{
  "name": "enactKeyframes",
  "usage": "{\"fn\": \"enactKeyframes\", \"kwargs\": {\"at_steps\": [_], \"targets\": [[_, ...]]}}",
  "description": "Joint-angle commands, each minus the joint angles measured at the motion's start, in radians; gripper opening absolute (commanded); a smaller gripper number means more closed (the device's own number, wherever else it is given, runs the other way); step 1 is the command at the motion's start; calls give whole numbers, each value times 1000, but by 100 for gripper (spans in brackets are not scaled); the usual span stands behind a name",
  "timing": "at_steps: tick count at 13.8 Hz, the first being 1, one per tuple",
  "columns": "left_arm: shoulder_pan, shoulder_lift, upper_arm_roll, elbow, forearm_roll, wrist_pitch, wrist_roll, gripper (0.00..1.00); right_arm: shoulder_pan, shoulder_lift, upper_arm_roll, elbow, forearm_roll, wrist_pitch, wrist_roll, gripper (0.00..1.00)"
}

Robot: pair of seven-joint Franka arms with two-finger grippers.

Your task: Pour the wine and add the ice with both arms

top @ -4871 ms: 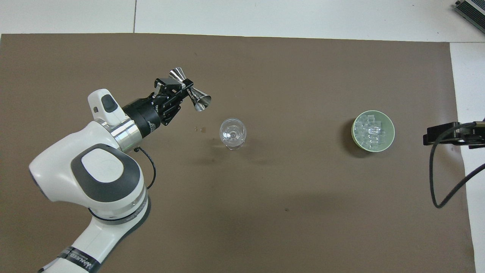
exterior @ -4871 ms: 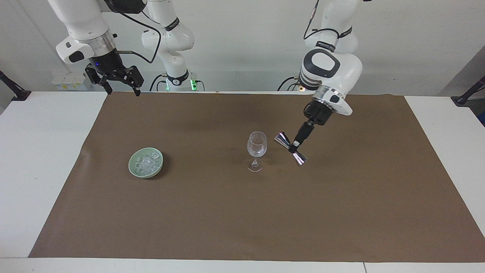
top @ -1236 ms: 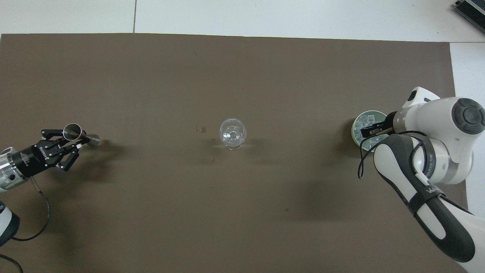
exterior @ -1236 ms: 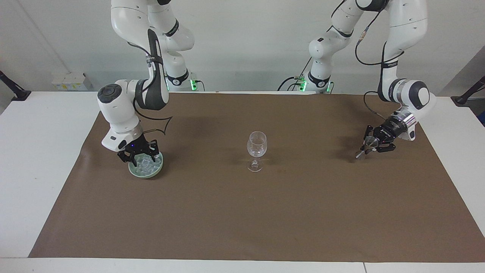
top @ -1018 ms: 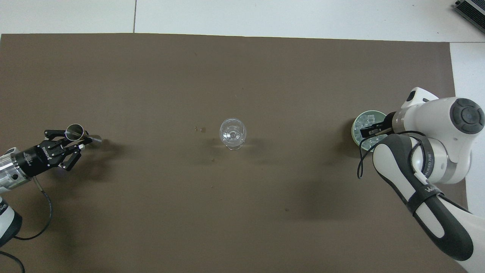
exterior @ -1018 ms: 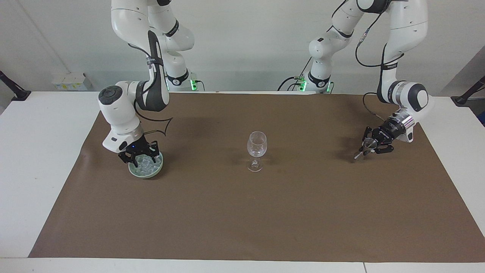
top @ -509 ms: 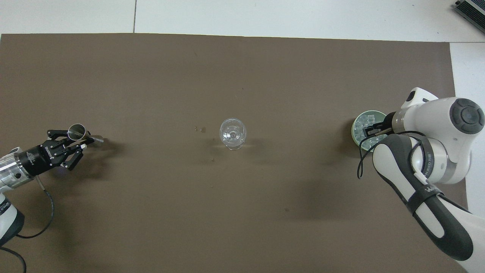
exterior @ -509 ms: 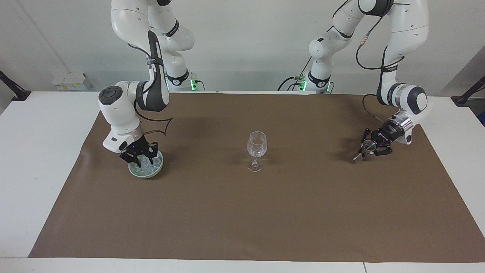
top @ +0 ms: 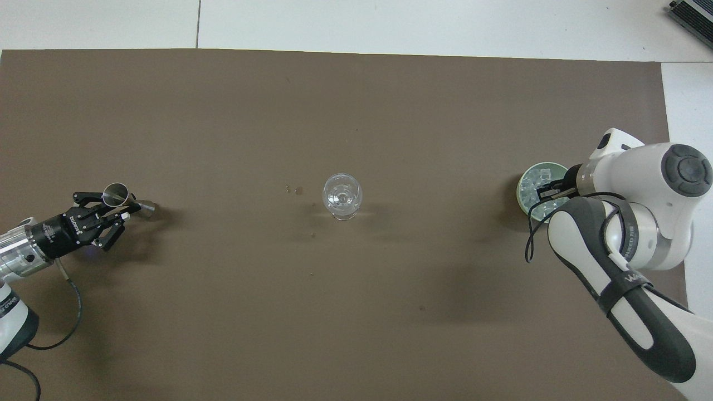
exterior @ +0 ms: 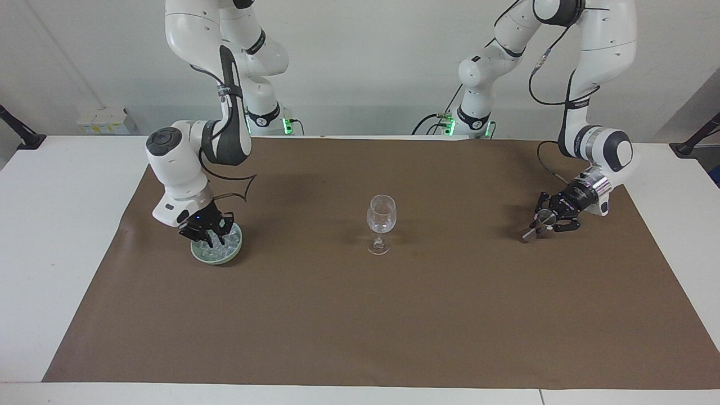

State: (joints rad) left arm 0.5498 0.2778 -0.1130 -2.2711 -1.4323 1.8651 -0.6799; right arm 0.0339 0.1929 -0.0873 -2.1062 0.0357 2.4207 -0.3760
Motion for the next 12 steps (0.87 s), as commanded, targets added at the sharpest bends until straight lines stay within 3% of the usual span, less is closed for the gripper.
{"fn": "enactKeyframes", "kwargs": {"at_steps": [1, 7, 12], "targets": [[16, 21, -8, 19, 3, -26, -17, 11, -12, -10, 21, 55, 33, -75, -30, 0], [15, 23, -7, 19, 1, -21, -13, 23, -11, -64, 49, 159, 35, -187, 159, 0], [15, 27, -7, 19, 1, -17, -10, 26, -6, -86, 142, 261, 33, -268, 400, 0]]}}
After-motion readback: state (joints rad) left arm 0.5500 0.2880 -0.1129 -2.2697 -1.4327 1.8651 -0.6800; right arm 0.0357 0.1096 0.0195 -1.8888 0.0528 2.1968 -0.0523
